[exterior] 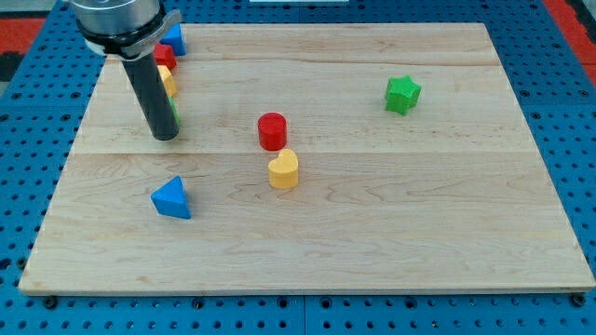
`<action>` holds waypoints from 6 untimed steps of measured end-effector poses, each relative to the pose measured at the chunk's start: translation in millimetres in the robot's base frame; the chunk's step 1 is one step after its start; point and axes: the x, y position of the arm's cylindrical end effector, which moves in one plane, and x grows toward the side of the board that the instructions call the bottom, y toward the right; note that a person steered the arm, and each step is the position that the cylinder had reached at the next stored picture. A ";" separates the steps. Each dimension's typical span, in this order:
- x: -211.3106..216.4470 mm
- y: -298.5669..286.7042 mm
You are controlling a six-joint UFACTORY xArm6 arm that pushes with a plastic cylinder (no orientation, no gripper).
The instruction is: Move the arm below the blue triangle
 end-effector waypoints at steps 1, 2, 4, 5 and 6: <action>20.3 51.7; 75.2 112.5; 162.9 63.7; 161.3 19.8; 171.0 39.4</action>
